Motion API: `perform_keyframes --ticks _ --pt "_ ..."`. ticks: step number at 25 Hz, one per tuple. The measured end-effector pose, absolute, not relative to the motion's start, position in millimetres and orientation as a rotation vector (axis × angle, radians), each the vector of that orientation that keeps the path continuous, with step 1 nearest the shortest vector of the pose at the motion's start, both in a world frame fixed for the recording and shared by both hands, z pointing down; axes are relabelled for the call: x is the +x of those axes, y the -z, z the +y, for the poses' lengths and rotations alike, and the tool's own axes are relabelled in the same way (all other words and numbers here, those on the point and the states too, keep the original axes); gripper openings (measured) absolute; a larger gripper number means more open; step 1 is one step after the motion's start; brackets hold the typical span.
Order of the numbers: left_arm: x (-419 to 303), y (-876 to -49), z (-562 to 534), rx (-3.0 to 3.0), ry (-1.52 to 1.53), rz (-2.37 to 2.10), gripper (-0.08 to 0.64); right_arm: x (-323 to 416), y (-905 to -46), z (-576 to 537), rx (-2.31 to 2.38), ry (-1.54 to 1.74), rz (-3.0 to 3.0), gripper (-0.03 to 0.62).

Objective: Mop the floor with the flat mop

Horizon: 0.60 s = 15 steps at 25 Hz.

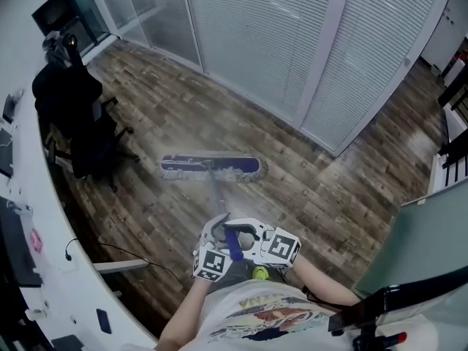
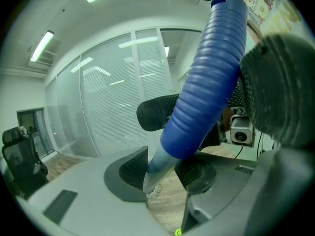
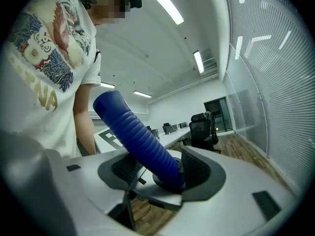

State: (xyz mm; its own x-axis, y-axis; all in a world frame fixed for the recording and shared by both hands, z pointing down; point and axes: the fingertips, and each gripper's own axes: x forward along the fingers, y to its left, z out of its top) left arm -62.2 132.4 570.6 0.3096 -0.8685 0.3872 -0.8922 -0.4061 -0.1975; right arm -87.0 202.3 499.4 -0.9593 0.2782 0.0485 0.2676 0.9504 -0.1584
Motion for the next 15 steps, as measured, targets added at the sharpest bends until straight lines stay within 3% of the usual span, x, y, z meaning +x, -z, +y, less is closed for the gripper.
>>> perform_keyframes --ticks 7,15 --pt "-6.3 -570.6 216.0 2.497 -0.667 -1.688 0.132 -31.9 -500.1 287.9 -0.483 -0.131 -3.005 0.235" --pt "7.6 -574.0 258.0 2.499 -0.66 -1.691 0.132 -18.0 -503.3 331.7 -0.55 -0.118 -2.995 0.235"
